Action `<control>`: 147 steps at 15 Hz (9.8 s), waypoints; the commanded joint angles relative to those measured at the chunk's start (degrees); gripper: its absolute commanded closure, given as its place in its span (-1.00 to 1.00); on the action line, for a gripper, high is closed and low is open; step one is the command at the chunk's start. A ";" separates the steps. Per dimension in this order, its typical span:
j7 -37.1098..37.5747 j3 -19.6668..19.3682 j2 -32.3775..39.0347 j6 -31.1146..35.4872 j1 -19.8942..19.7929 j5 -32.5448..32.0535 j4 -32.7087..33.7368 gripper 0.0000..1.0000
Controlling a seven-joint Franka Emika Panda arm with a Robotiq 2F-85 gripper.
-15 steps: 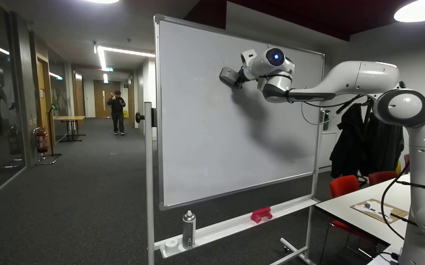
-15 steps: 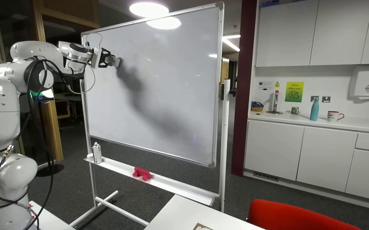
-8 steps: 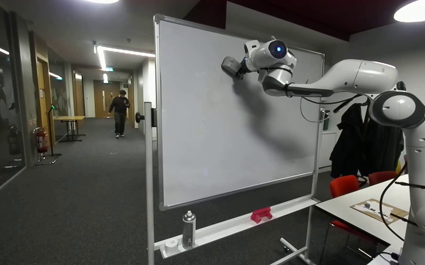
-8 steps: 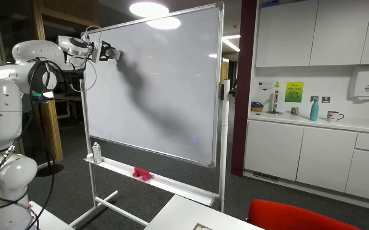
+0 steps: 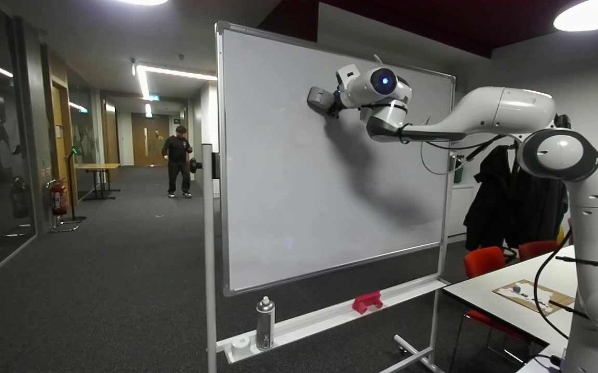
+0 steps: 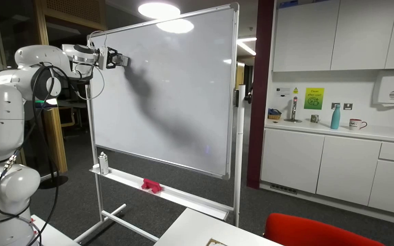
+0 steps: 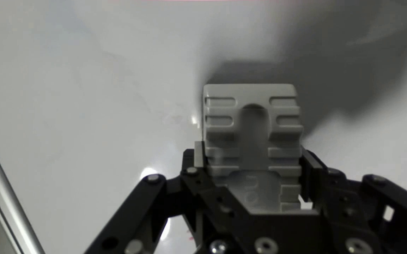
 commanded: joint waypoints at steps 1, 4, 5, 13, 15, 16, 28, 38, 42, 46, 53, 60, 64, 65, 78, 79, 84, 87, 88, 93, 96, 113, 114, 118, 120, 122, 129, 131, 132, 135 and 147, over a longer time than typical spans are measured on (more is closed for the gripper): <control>-0.02 0.05 1.79 1.71 0.65 -2.31 -2.52 0.29; -0.13 0.66 2.64 1.76 2.27 -2.73 -1.81 0.29; -0.15 0.76 2.89 1.82 2.78 -2.83 -1.70 0.29; -1.03 1.07 5.68 1.72 5.31 -2.44 -0.23 0.29; -1.29 0.91 5.64 1.67 5.32 -2.45 0.79 0.29; -1.35 0.88 5.59 1.59 5.33 -2.49 1.41 0.29; -2.02 0.97 7.17 1.35 5.51 -2.02 12.69 0.29; -1.48 1.02 9.23 1.38 4.77 -0.78 20.19 0.29; -1.27 0.83 9.64 1.69 3.92 -0.70 17.14 0.29; -1.24 0.74 8.94 1.88 3.37 -0.63 11.97 0.29; -1.42 0.89 6.73 2.31 3.17 0.02 6.18 0.29; -1.31 0.75 4.60 2.61 3.02 0.47 0.38 0.29; -1.93 0.89 4.70 2.37 3.22 1.34 3.72 0.29; -2.01 0.90 4.66 2.18 3.24 1.91 4.61 0.29; -0.93 -0.05 5.86 -0.02 2.53 7.16 12.03 0.29; -1.16 0.03 5.95 -0.38 2.80 6.81 11.46 0.29; -2.07 0.40 6.47 -1.31 3.94 4.93 7.95 0.29; -3.10 0.79 5.72 -2.02 4.42 5.80 4.03 0.29; -3.40 0.88 5.46 -2.02 4.55 6.31 2.85 0.29; -4.90 2.75 5.44 -2.92 4.36 14.07 3.21 0.29; -6.98 3.13 5.15 -3.60 3.88 20.73 6.59 0.29; -9.77 -2.56 11.95 -10.13 7.97 25.10 25.73 0.29; -10.08 -2.80 12.81 -10.21 8.32 25.34 26.34 0.29; -11.38 -3.74 15.28 -12.00 9.85 25.68 27.96 0.29; -12.30 -3.95 16.24 -13.51 10.57 25.94 28.08 0.29; -12.31 -2.43 16.32 -14.48 9.93 24.63 26.12 0.29; -14.58 -2.37 17.55 -17.71 10.97 25.09 26.22 0.29; -14.91 -2.47 17.52 -18.04 11.30 24.80 26.74 0.29; -15.07 -2.53 17.54 -18.14 11.47 24.61 27.07 0.29; -16.38 -4.33 17.82 -18.55 13.41 24.89 29.56 0.29; -15.94 -5.88 17.77 -18.95 15.38 24.18 34.72 0.29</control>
